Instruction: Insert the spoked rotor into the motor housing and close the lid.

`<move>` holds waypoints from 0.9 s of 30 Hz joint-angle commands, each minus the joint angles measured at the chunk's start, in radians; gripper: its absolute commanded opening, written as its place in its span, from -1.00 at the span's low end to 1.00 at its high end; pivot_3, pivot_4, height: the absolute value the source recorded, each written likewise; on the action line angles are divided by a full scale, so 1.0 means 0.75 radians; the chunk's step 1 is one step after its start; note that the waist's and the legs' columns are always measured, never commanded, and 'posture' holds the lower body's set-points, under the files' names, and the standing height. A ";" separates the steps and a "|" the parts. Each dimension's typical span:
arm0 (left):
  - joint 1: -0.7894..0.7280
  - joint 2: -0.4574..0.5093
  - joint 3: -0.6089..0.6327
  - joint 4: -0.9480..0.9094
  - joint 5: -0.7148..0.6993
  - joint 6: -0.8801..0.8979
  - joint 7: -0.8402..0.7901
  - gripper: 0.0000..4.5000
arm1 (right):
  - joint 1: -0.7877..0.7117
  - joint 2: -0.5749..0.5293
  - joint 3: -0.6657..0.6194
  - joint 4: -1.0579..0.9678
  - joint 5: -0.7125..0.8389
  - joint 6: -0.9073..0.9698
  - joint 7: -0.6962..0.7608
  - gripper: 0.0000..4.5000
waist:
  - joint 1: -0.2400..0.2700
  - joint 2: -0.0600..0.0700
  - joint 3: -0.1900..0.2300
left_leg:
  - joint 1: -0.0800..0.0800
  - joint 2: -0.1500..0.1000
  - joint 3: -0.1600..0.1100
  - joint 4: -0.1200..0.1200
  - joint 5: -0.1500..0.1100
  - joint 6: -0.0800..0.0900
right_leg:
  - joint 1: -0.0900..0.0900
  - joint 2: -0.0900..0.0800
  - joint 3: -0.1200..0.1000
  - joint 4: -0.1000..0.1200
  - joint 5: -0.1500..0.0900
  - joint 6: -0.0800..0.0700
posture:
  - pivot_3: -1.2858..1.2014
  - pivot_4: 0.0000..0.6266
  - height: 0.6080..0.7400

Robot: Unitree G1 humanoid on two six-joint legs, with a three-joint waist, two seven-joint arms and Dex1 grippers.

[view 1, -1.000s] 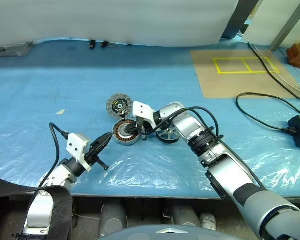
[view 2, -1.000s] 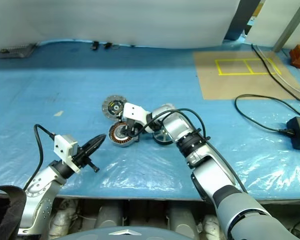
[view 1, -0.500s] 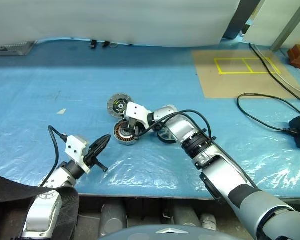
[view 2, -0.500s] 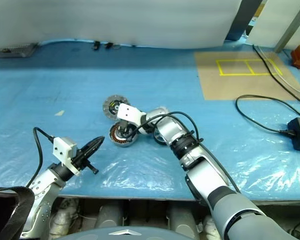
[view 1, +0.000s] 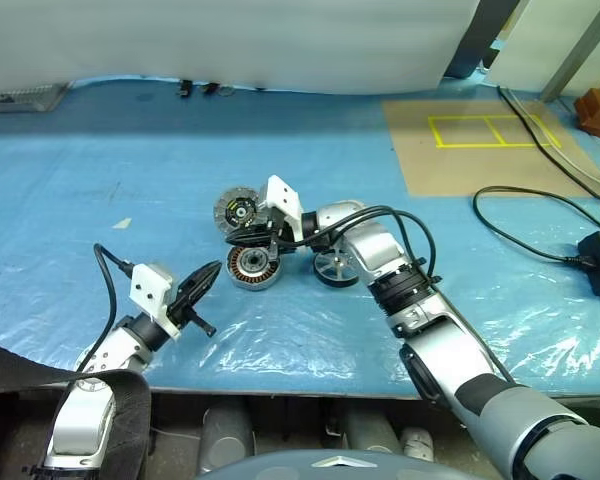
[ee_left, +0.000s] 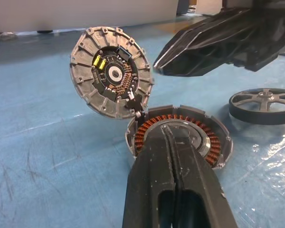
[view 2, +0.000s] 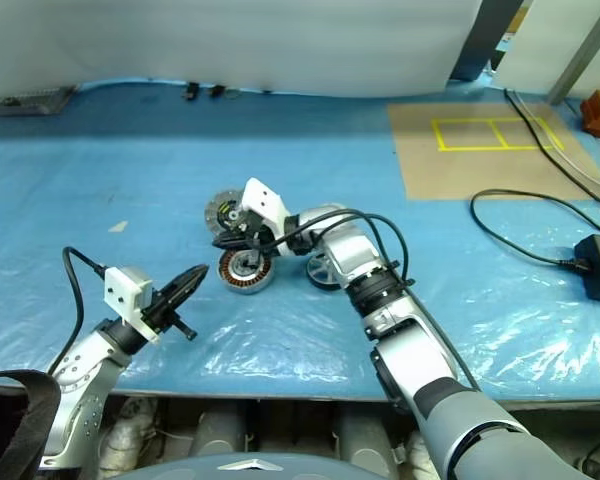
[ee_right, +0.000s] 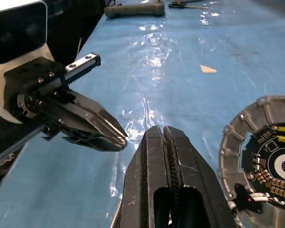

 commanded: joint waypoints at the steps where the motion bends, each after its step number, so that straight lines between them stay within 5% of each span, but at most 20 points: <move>1: 0.006 0.016 -0.008 -0.046 -0.021 -0.019 -0.035 -1.00 | 0.007 -0.103 -0.007 -0.084 0.009 0.026 0.058 -0.96 | 0.003 0.000 0.000 | 0.000 0.000 0.000 0.000 0.000 0.000 | 0.000 0.000 0.000 0.000 0.000 0.000 | 0.03 -0.52 1.00; 9: -0.074 0.031 -0.074 0.007 0.001 -0.023 -0.107 -1.00 | -0.009 -0.385 0.006 -0.105 -0.039 0.033 0.154 -0.96 | 0.004 0.000 0.000 | 0.000 0.000 0.000 0.000 0.000 0.000 | 0.000 0.000 0.000 0.000 0.000 0.000 | 0.03 -0.52 1.00; 17: -0.174 0.026 -0.119 0.094 0.007 -0.014 -0.150 -1.00 | -0.050 -0.578 0.081 -0.118 -0.113 0.037 0.306 0.16 | -0.002 0.000 0.000 | 0.000 0.000 0.000 0.001 0.000 0.000 | 0.000 0.001 0.000 0.001 0.000 0.000 | 0.03 -0.52 1.00; 27: -0.195 0.025 -0.144 0.137 0.040 -0.020 -0.149 -1.00 | -0.127 -0.627 0.167 -0.066 -0.191 -0.138 0.485 0.16 | 0.001 0.000 0.000 | -0.001 0.000 0.000 0.004 0.000 0.000 | 0.000 0.001 0.000 0.003 0.000 0.000 | 0.03 -0.52 1.00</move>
